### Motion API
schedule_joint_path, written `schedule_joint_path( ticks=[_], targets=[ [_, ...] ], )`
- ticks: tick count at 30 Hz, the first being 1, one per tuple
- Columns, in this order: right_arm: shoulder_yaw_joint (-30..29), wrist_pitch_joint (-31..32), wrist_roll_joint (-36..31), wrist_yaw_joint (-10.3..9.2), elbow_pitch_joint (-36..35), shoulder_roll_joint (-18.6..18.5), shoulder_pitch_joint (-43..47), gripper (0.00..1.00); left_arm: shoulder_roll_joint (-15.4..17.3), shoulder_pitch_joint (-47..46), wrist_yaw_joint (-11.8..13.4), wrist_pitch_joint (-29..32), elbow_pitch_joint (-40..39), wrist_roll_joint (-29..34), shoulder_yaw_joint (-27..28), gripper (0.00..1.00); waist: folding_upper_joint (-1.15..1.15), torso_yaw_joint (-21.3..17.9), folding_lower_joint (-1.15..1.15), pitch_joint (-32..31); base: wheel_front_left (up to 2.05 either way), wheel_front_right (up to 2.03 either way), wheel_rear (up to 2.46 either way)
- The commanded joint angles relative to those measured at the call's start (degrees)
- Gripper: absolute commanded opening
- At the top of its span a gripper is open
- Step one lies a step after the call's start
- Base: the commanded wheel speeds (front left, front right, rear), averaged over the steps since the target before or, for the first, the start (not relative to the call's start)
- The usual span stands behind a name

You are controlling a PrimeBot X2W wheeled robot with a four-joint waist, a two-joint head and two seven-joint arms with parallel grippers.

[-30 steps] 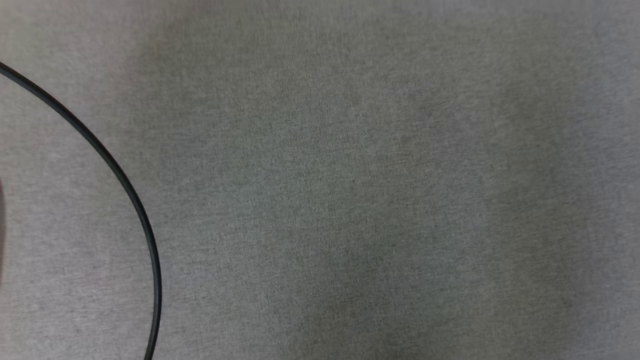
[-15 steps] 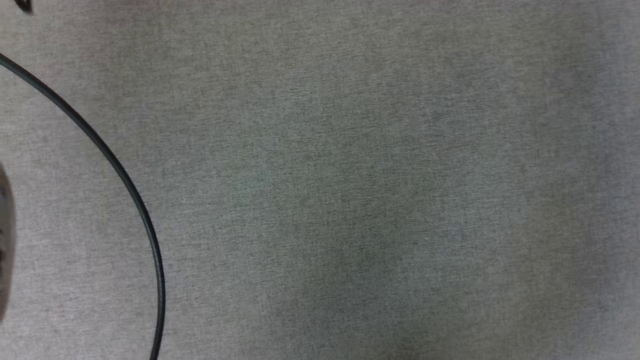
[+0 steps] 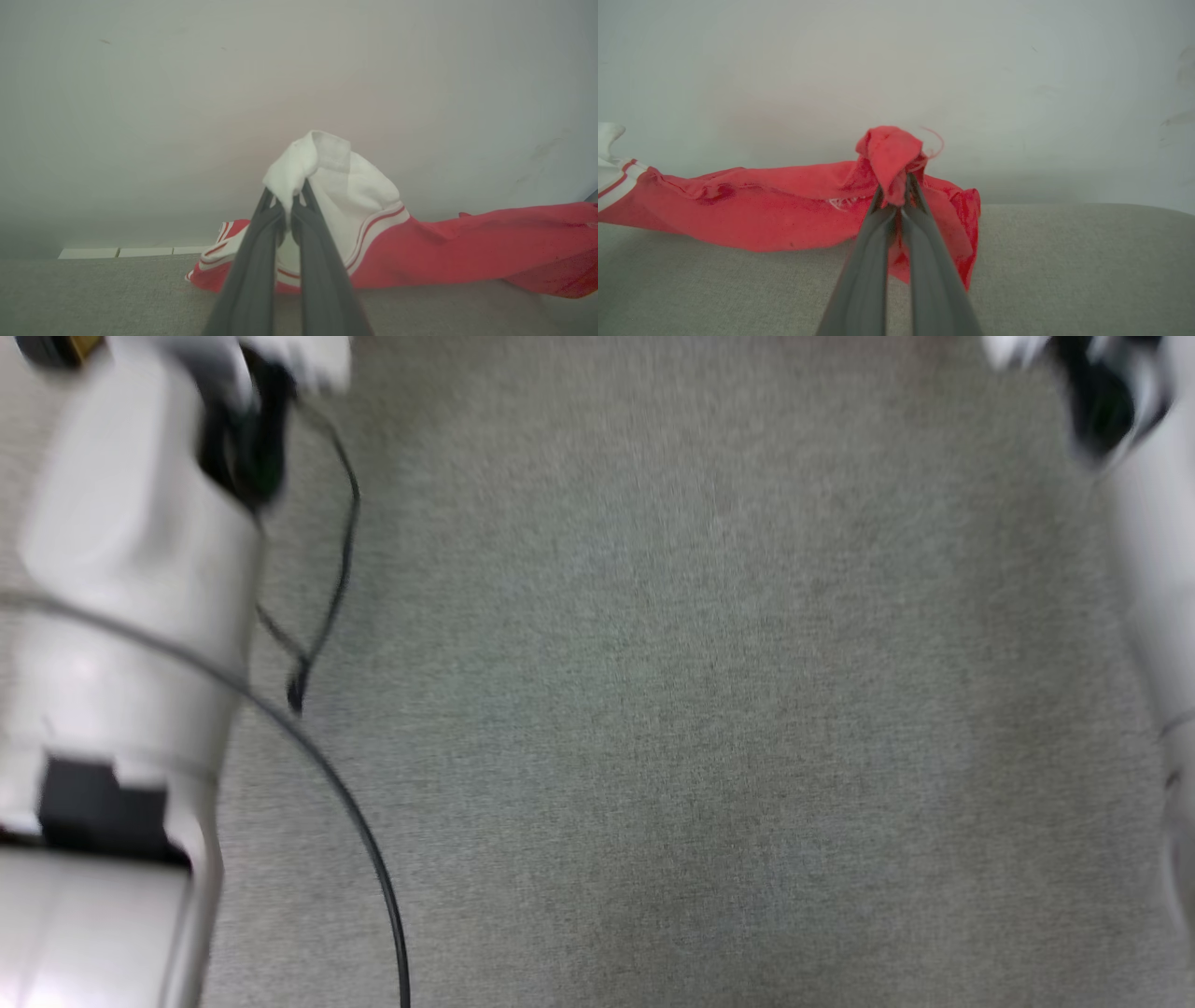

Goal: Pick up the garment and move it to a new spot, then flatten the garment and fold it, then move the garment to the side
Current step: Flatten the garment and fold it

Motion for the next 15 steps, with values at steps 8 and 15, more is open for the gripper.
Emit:
schedule_joint_path(
  ticks=[8,15],
  targets=[
    [4.91,-2.36,5.21,-0.03,0.32,-0.82,14.64,0.00,1.28,20.05,-0.12,-0.40,-8.41,-0.75,2.01,0.00,0.00,1.00,-0.01,-10.21,0.00,0.00,0.00],
    [10.34,-2.54,10.85,-0.03,-2.07,-2.34,29.90,0.00,1.31,41.66,0.35,-0.40,-16.37,1.42,6.23,0.00,0.00,0.77,-0.01,-18.61,0.00,0.00,0.00]
  ],
)
